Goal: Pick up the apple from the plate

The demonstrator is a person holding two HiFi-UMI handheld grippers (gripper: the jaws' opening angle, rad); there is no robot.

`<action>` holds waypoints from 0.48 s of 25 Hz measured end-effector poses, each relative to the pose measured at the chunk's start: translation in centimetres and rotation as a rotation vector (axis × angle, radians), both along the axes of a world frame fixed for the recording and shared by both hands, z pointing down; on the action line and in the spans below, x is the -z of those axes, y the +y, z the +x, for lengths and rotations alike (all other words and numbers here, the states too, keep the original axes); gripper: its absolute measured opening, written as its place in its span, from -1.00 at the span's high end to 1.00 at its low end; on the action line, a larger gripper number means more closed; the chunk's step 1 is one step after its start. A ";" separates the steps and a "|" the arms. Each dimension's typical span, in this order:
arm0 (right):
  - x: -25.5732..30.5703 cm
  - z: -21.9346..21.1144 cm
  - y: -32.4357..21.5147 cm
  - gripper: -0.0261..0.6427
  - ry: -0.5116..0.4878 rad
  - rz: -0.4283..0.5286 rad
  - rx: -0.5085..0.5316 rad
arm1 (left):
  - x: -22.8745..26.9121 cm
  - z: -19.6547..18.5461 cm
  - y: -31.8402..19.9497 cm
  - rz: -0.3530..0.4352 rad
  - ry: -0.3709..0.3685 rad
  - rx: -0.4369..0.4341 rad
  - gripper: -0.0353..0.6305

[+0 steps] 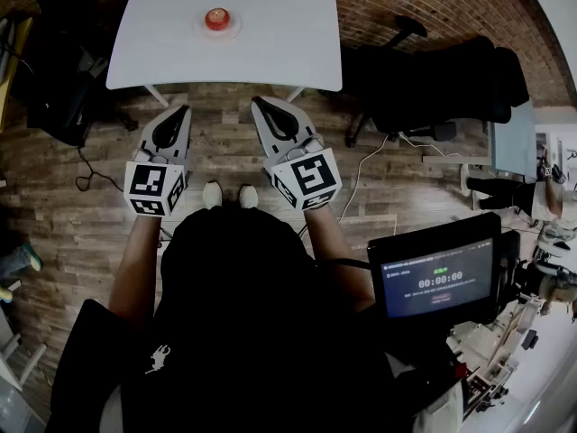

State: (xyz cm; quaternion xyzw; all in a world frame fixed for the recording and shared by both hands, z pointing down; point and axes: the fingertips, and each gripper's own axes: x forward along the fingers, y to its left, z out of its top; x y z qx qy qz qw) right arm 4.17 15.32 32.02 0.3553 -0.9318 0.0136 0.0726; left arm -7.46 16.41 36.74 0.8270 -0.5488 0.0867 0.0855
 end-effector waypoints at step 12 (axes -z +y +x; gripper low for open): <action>-0.3 -0.8 -1.1 0.91 -0.031 -0.036 -0.030 | -0.6 -1.8 -1.1 -0.015 0.007 -0.018 0.88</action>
